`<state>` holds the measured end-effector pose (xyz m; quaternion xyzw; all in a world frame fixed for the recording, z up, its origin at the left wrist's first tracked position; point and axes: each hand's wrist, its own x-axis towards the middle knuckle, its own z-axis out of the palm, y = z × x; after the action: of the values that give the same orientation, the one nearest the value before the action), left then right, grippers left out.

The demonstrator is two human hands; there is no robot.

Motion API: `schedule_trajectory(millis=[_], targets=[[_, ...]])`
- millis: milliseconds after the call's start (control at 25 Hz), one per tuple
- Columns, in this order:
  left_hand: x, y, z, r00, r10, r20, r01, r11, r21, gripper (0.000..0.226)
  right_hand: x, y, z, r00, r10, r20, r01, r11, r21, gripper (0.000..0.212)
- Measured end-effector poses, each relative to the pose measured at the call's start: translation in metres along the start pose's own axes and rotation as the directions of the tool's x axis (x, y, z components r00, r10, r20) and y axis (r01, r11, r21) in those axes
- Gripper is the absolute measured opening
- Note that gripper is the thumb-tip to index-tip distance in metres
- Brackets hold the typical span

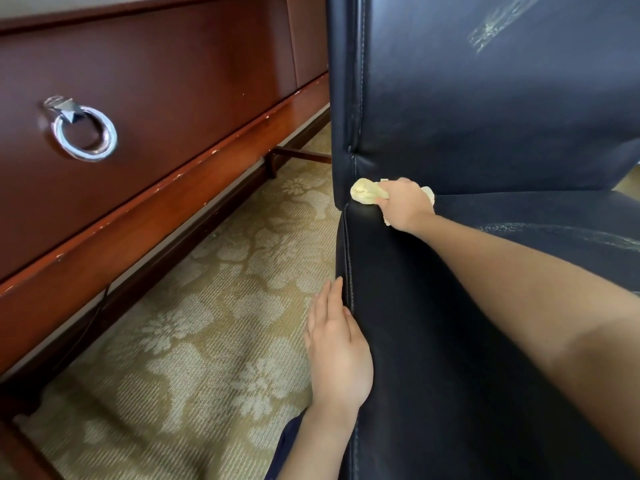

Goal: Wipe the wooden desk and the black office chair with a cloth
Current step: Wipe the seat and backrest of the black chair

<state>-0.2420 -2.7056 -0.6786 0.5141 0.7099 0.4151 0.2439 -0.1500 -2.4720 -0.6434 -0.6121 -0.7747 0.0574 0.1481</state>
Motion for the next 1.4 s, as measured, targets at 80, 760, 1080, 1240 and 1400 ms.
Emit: schedule_trajectory(millis=[80, 760, 1080, 1240, 1400], targets=[[0.003, 0.000, 0.000, 1.000, 0.004, -0.003, -0.004, 1.000, 0.002, 0.048, 0.004, -0.006, 0.004, 1.000, 0.024, -0.018, -0.025, 0.999, -0.031, 0.029], [0.019, 0.017, -0.010, 0.974, 0.206, 0.092, -0.216, 0.727, 0.652, 0.066, -0.194, 0.051, -0.065, 0.728, -0.681, 0.079, 0.604, 0.691, 0.398, 0.017], [0.062, 0.044, 0.030, 0.946, 0.226, 0.231, -0.321, 0.745, 0.584, 0.054, -0.231, 0.099, -0.085, 0.727, -0.667, 0.161, 0.606, 0.735, 0.304, 0.013], [0.062, 0.034, 0.031, 0.962, 0.202, 0.186, -0.262, 0.873, 0.411, 0.057, -0.195, 0.094, -0.079, 0.810, -0.565, 0.158, 0.519, 0.816, 0.255, 0.010], [0.060, 0.032, 0.031, 0.966, 0.214, 0.145, -0.253, 0.899, 0.358, 0.058, -0.131, 0.082, -0.060, 0.900, -0.406, 0.161, 0.382, 0.910, 0.162, 0.020]])
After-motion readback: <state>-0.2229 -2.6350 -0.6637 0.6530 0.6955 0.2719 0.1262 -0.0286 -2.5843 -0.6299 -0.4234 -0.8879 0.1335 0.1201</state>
